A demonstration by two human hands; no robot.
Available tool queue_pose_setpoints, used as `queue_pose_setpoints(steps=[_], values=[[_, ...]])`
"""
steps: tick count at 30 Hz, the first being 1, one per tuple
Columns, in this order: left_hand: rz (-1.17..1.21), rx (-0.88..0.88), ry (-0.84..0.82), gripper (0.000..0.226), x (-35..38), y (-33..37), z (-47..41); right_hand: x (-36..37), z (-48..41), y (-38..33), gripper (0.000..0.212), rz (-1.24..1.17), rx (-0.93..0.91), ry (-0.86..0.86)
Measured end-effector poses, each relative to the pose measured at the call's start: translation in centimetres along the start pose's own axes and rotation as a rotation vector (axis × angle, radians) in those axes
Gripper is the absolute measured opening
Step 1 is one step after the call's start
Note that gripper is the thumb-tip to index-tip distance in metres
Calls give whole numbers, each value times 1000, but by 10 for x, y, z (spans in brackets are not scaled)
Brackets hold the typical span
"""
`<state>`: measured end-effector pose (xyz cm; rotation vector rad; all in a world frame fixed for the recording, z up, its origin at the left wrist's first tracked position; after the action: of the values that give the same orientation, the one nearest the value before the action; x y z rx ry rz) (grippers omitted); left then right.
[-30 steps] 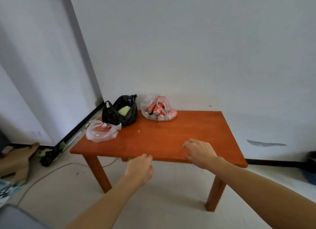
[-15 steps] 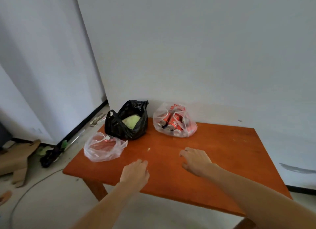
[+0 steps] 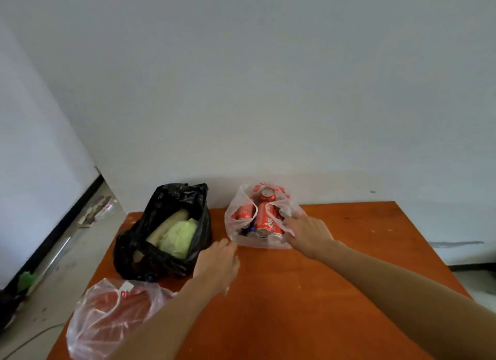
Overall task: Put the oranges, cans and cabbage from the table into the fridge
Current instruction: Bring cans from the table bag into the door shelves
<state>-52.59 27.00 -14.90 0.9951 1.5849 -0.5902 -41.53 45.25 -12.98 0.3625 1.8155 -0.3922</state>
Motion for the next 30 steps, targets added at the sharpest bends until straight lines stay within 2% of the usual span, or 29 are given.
queue_pose_setpoints(steps=[4,7,13,17,22,25,27,30], values=[[103,77,115,24,16,-7,-64,5,-66,20,31,-43,68,52],[90,108,139,20,30,-10,-113,21,-108,31,29,-83,63,77],[56,194,71,31,63,-6,-193,101,-154,44,30,-165,63,-74],[84,144,29,30,88,-16,-229,146,-145,45,28,-146,227,-202],[55,94,-70,32,118,-30,-245,173,-142,45,56,-252,456,-322],[43,102,-113,32,134,-36,-246,182,-148,49,57,-299,618,-372],[28,119,-134,33,142,-37,-246,187,-146,50,51,-343,660,-409],[23,134,-173,33,152,-34,-247,189,-132,51,62,-447,707,-501]])
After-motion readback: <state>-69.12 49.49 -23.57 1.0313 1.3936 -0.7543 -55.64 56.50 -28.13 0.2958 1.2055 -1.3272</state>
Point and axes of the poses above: each hand's wrist, its own z-axis away from the middle knuckle, its own x-axis out of the palm, y = z × x, the point moved 4 cm from there along -z, towards the middle knuckle, and after that the axes turned 11 degrees about y, right-handed, at the moved point
